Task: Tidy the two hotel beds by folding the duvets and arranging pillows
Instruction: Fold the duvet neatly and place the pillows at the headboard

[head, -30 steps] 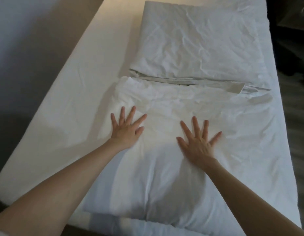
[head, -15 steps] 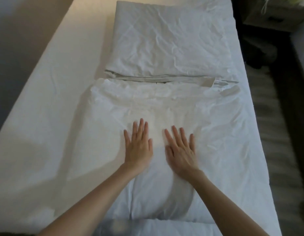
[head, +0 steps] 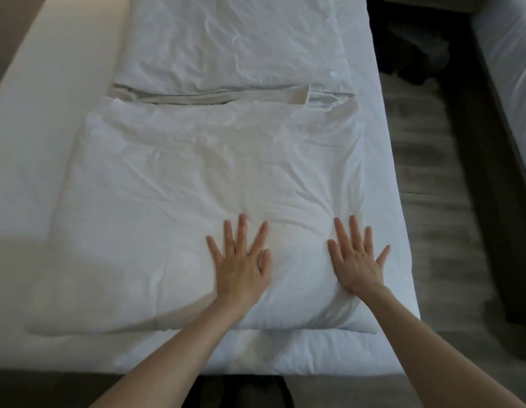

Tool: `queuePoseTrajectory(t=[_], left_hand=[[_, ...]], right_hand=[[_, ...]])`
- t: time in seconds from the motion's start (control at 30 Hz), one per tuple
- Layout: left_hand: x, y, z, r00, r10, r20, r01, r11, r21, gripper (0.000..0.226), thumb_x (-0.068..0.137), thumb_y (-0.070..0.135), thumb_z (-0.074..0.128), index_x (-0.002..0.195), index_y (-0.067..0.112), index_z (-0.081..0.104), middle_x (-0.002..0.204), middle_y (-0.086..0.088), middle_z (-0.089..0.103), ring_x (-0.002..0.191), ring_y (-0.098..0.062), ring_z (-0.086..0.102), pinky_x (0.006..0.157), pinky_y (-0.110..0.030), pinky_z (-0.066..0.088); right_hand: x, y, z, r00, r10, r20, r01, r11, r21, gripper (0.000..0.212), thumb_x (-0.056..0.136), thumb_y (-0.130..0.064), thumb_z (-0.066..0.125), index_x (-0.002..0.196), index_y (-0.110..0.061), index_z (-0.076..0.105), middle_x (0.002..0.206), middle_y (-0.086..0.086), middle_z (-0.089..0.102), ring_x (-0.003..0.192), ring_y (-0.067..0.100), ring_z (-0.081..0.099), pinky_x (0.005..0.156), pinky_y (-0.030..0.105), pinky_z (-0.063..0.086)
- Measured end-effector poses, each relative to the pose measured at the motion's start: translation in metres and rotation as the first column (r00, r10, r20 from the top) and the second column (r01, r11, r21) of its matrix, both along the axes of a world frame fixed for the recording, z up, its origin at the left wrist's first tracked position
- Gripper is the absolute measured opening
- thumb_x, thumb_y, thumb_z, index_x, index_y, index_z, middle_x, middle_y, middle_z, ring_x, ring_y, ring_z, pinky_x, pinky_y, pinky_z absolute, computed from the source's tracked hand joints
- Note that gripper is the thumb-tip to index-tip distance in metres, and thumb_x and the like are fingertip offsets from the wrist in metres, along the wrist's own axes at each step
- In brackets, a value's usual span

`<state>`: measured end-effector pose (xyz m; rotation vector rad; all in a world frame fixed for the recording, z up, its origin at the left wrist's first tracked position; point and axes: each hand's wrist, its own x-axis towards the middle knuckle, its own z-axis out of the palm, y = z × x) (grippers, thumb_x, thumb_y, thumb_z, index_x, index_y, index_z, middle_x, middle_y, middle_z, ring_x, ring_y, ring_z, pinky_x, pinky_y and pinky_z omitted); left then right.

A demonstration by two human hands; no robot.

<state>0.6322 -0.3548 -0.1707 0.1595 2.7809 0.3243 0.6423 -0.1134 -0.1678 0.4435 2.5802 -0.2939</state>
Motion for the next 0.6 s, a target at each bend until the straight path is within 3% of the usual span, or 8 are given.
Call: queuePoseTrajectory(t=[0.13,0.27,0.37,0.47,0.6], left_hand=[[-0.007,0.002,-0.002,0.996,-0.017,0.090,0.021,0.999,-0.050,0.059,0.090,0.054,0.004,0.149,0.045,-0.004,0.161,0.002,-0.012,0.148,-0.031,-0.009,0.112,-0.065,-0.006],[-0.009,0.007,0.024,0.983,-0.020,0.182,0.034,0.997,-0.072,0.053,0.101,0.047,0.016,0.151,0.044,-0.004,0.161,0.003,-0.015,0.148,-0.028,-0.009,0.115,-0.061,-0.001],[0.004,0.005,0.052,0.981,-0.106,0.161,0.126,0.985,-0.119,0.054,0.102,0.046,0.015,0.152,0.038,-0.004,0.162,0.003,-0.011,0.149,-0.025,-0.006,0.116,-0.058,0.001],[0.024,-0.004,0.087,0.983,-0.175,0.059,0.181,0.975,-0.127,0.063,0.092,0.054,-0.002,0.153,0.036,-0.003,0.162,0.005,-0.006,0.149,-0.023,-0.003,0.116,-0.056,0.001],[0.056,-0.024,0.137,0.973,-0.169,-0.156,0.148,0.979,-0.138,0.064,0.095,0.054,0.009,0.153,0.029,0.020,0.159,0.000,0.020,0.146,-0.027,0.022,0.113,-0.057,0.020]], right_hand=[[0.018,0.013,0.005,0.996,0.002,0.086,0.001,1.000,-0.031,0.054,0.100,-0.054,0.008,0.148,-0.047,-0.017,0.159,-0.012,-0.023,0.148,0.025,-0.016,0.115,0.060,-0.009],[0.010,0.017,0.024,0.991,0.095,0.095,-0.097,0.995,0.015,0.056,0.103,-0.045,0.015,0.153,-0.037,-0.008,0.162,-0.004,-0.012,0.148,0.028,-0.014,0.116,0.059,-0.007],[0.012,0.016,0.048,0.971,0.237,-0.020,-0.235,0.969,0.078,0.058,0.103,-0.045,0.021,0.154,-0.033,-0.005,0.162,-0.001,-0.011,0.148,0.027,-0.015,0.117,0.057,-0.007],[0.029,0.004,0.075,0.909,0.350,-0.227,-0.330,0.936,0.122,0.062,0.101,-0.047,0.034,0.155,-0.031,0.007,0.162,-0.001,-0.006,0.148,0.026,-0.011,0.117,0.055,-0.007],[0.065,-0.023,0.111,0.786,0.431,-0.444,-0.392,0.902,0.182,0.066,0.094,-0.043,0.053,0.152,-0.027,0.027,0.161,0.002,0.014,0.148,0.030,0.008,0.115,0.057,0.008]])
